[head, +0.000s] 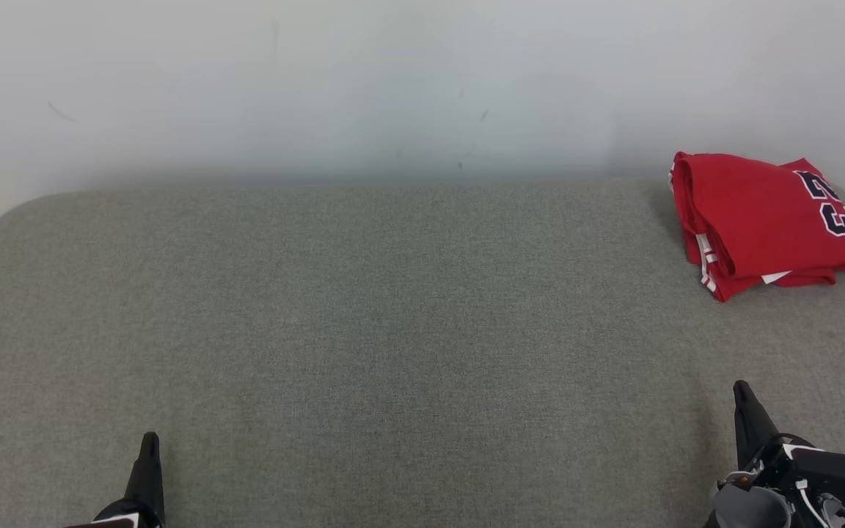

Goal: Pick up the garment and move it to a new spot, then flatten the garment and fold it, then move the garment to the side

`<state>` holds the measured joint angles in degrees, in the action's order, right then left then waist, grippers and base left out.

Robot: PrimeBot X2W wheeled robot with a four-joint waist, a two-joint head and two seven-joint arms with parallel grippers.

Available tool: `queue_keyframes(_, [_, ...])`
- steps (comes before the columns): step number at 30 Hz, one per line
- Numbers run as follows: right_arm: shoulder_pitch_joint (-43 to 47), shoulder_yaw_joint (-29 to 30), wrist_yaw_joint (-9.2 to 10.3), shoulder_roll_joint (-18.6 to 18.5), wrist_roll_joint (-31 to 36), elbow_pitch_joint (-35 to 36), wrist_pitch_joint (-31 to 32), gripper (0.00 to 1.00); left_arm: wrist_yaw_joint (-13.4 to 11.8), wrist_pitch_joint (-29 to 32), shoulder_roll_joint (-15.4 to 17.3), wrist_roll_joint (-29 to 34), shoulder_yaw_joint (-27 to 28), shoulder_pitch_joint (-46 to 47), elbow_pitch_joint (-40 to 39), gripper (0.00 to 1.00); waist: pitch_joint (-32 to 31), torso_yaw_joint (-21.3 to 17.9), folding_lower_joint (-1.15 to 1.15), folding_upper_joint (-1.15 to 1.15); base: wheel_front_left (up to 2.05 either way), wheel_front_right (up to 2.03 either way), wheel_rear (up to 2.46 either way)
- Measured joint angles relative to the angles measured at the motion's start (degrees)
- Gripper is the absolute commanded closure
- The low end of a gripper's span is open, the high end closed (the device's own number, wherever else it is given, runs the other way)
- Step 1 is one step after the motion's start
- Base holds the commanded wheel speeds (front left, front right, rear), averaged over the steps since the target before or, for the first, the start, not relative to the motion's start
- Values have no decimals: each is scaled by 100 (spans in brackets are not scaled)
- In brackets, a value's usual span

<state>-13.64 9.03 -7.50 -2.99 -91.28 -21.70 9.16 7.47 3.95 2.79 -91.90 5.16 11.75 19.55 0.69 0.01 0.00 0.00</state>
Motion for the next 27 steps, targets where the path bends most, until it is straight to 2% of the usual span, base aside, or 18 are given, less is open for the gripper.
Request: queue_keyframes(27, [0,1,0,1,2,-1,0,100,0,0,0,0,1,0,0,100,0,0,0,0,0,0,0])
